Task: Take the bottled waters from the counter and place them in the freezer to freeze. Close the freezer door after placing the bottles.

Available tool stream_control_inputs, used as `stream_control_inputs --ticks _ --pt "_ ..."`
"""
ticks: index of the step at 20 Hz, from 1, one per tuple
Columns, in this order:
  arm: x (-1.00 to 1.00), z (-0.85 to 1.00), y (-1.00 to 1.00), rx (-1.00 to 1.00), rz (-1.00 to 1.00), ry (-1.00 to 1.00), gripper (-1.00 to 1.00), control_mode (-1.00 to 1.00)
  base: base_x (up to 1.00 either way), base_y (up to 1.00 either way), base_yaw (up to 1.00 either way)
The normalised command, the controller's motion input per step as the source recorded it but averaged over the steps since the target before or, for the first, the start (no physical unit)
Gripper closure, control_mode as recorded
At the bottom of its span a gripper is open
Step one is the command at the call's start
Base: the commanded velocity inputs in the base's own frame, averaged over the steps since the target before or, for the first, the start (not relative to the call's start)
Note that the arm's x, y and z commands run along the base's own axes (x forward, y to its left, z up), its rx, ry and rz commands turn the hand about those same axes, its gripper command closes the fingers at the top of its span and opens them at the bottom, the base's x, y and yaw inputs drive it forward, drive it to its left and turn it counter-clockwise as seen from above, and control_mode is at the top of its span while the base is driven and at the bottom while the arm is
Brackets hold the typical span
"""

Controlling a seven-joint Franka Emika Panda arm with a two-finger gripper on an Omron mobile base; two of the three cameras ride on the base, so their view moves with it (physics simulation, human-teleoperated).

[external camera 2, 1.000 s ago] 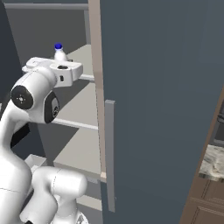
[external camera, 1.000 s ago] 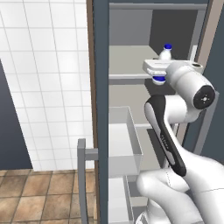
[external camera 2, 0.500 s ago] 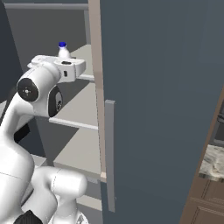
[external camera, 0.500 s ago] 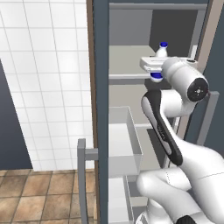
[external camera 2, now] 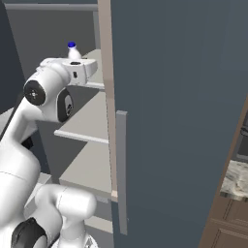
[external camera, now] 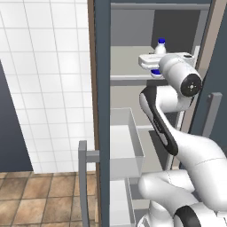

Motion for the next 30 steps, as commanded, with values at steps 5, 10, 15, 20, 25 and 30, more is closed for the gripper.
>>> stream_control_inputs --ticks 5,10,15,20,25,30 --pt "0.40 0.00 0.00 -0.01 0.00 0.05 1.00 -1.00 0.00 0.00 0.00" --pt "0.37 0.00 0.00 0.00 0.00 0.05 1.00 -1.00 0.00 0.00 0.00" --pt "0.28 0.00 0.00 0.00 0.00 0.09 1.00 -1.00 0.00 0.00 0.00" --pt "0.28 0.00 0.00 0.00 0.00 0.06 1.00 -1.00 0.00 0.00 0.00" --pt "0.24 0.00 0.00 0.03 0.00 0.00 1.00 -1.00 0.00 0.00 0.00" --pt "0.23 0.00 0.00 0.07 0.00 0.00 1.00 -1.00 0.00 0.00 0.00"
